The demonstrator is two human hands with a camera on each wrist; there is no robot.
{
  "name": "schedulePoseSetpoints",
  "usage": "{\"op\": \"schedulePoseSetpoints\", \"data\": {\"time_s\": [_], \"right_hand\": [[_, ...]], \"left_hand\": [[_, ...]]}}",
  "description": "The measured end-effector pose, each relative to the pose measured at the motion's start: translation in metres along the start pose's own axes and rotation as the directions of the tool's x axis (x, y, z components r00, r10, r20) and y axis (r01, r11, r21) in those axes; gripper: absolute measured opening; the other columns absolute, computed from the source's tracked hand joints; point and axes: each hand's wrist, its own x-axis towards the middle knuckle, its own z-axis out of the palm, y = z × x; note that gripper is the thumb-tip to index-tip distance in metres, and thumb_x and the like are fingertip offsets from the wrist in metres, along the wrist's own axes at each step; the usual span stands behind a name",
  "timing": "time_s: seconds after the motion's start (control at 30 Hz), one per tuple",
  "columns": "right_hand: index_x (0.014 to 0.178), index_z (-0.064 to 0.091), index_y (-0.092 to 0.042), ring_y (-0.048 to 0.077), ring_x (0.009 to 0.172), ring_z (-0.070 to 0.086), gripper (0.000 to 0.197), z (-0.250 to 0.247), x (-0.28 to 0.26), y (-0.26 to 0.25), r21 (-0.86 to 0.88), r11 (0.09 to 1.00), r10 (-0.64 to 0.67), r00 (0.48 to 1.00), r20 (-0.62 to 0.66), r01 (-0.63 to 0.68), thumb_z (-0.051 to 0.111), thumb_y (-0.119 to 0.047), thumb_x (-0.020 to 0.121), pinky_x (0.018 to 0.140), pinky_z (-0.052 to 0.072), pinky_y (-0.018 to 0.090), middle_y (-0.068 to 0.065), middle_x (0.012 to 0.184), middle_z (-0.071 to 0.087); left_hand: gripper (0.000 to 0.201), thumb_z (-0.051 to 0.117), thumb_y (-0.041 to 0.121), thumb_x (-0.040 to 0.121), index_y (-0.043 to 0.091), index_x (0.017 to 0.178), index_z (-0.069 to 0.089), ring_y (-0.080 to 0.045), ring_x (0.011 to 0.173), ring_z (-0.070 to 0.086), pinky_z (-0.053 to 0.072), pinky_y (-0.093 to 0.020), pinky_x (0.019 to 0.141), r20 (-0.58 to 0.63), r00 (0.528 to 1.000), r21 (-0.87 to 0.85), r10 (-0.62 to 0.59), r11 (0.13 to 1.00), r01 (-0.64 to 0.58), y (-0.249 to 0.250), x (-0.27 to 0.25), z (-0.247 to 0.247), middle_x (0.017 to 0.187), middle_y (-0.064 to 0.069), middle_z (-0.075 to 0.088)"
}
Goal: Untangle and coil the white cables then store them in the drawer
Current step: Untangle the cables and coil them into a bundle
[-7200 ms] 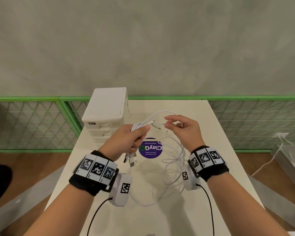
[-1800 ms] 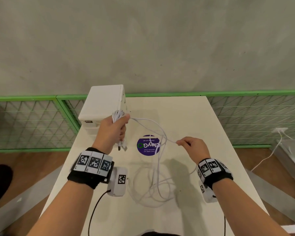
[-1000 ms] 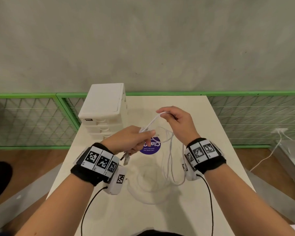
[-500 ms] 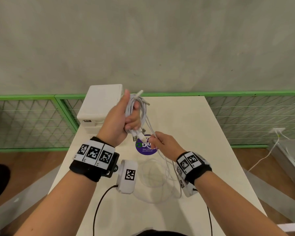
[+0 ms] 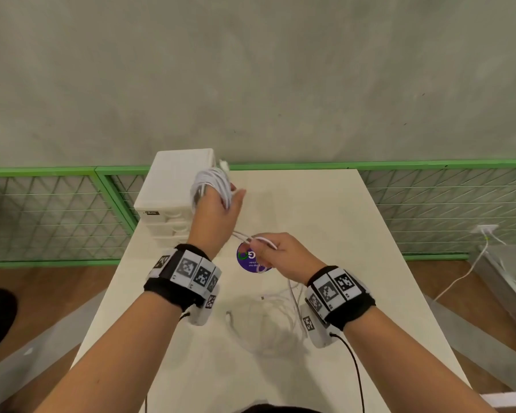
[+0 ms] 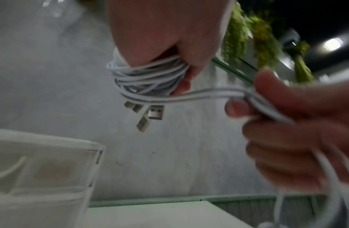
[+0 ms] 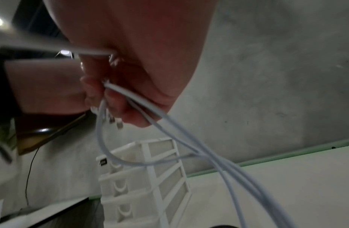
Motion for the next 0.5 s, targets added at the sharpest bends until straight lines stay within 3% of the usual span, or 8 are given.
{"op": "schedulePoseSetpoints", "data": {"time_s": [0.07, 0.1, 0.17, 0.23, 0.27, 0.37, 0.43, 0.5], "right_hand": [[0.083, 0.071, -0.025, 0.000, 0.053, 0.045, 0.027, -0.006, 0.001, -0.004, -0.019, 1.000, 0.000, 1.000, -0.026, -0.001, 0.048, -0.026, 0.096, 0.057, 0.038, 0.010, -0.010, 0.056, 0.053], [0.084, 0.071, -0.022, -0.003, 0.052, 0.045, 0.027, -0.010, 0.002, -0.004, -0.036, 0.999, -0.002, 1.000, -0.031, 0.001, 0.047, -0.025, 0.096, 0.056, 0.037, 0.009, -0.014, 0.052, 0.055], [0.071, 0.068, -0.032, -0.003, 0.050, 0.044, 0.035, -0.016, 0.002, -0.003, -0.020, 1.000, 0.008, 0.998, -0.061, -0.009, 0.046, -0.022, 0.097, 0.056, 0.036, 0.011, -0.017, 0.048, 0.055], [0.056, 0.062, -0.032, 0.001, 0.048, 0.040, 0.045, -0.023, 0.003, -0.001, 0.035, 0.999, 0.010, 0.993, -0.120, -0.006, 0.047, -0.020, 0.097, 0.055, 0.035, 0.019, -0.012, 0.046, 0.049], [0.057, 0.061, -0.029, 0.003, 0.047, 0.039, 0.043, -0.026, 0.003, -0.001, 0.043, 0.999, 0.004, 0.991, -0.137, 0.002, 0.046, -0.019, 0.097, 0.054, 0.034, 0.021, -0.010, 0.049, 0.047], [0.080, 0.066, -0.009, 0.011, 0.050, 0.050, 0.032, -0.036, 0.006, -0.002, 0.026, 1.000, 0.001, 0.982, -0.186, 0.004, 0.042, -0.017, 0.098, 0.054, 0.044, 0.020, 0.004, 0.058, 0.057], [0.081, 0.063, -0.006, 0.017, 0.051, 0.058, 0.032, -0.052, 0.008, 0.000, 0.139, 0.990, 0.041, 0.937, -0.346, 0.008, 0.039, -0.016, 0.099, 0.058, 0.051, 0.025, 0.004, 0.059, 0.064], [0.075, 0.061, -0.009, 0.013, 0.044, 0.058, 0.034, -0.076, 0.004, 0.008, 0.254, 0.967, 0.120, 0.823, -0.556, 0.031, 0.038, -0.016, 0.099, 0.054, 0.051, 0.024, 0.000, 0.052, 0.064]], "left_hand": [[0.018, 0.055, 0.025, 0.092, 0.010, 0.084, 0.052, -0.010, 0.061, 0.052, 0.039, -0.020, 0.058, 0.209, 0.978, 0.173, -0.015, 0.985, -0.022, 0.000, -0.006, 0.005, 0.068, 0.002, 0.054], [0.021, 0.054, 0.026, 0.092, 0.009, 0.081, 0.052, -0.011, 0.058, 0.052, 0.040, -0.023, 0.058, 0.285, 0.958, 0.203, -0.037, 0.979, -0.023, 0.000, -0.006, 0.006, 0.066, 0.001, 0.055], [0.035, 0.051, 0.032, 0.093, 0.001, 0.078, 0.055, -0.018, 0.054, 0.054, 0.048, -0.034, 0.056, 0.400, 0.912, 0.208, -0.089, 0.978, 0.005, 0.001, -0.006, 0.003, 0.065, -0.012, 0.062], [0.045, 0.049, 0.039, 0.094, -0.004, 0.079, 0.056, -0.019, 0.051, 0.057, 0.053, -0.039, 0.055, 0.502, 0.856, 0.158, -0.119, 0.986, 0.045, 0.005, -0.007, 0.000, 0.067, -0.018, 0.065], [0.047, 0.048, 0.041, 0.094, -0.002, 0.077, 0.055, -0.017, 0.048, 0.058, 0.054, -0.039, 0.057, 0.548, 0.826, 0.128, -0.132, 0.989, 0.074, 0.007, -0.008, -0.002, 0.064, -0.016, 0.065], [0.046, 0.047, 0.042, 0.095, 0.006, 0.065, 0.050, -0.016, 0.038, 0.052, 0.049, -0.032, 0.050, 0.628, 0.764, 0.042, -0.147, 0.987, 0.155, 0.014, -0.013, -0.006, 0.047, -0.005, 0.056], [0.048, 0.049, 0.038, 0.094, 0.002, 0.063, 0.047, -0.022, 0.039, 0.045, 0.044, -0.028, 0.045, 0.624, 0.766, 0.035, -0.156, 0.985, 0.171, 0.011, -0.013, -0.010, 0.047, -0.011, 0.049], [0.041, 0.052, 0.033, 0.094, 0.004, 0.066, 0.047, -0.020, 0.039, 0.042, 0.041, -0.026, 0.042, 0.564, 0.800, 0.034, -0.205, 0.974, 0.225, 0.002, -0.014, -0.017, 0.048, -0.011, 0.048]]}}
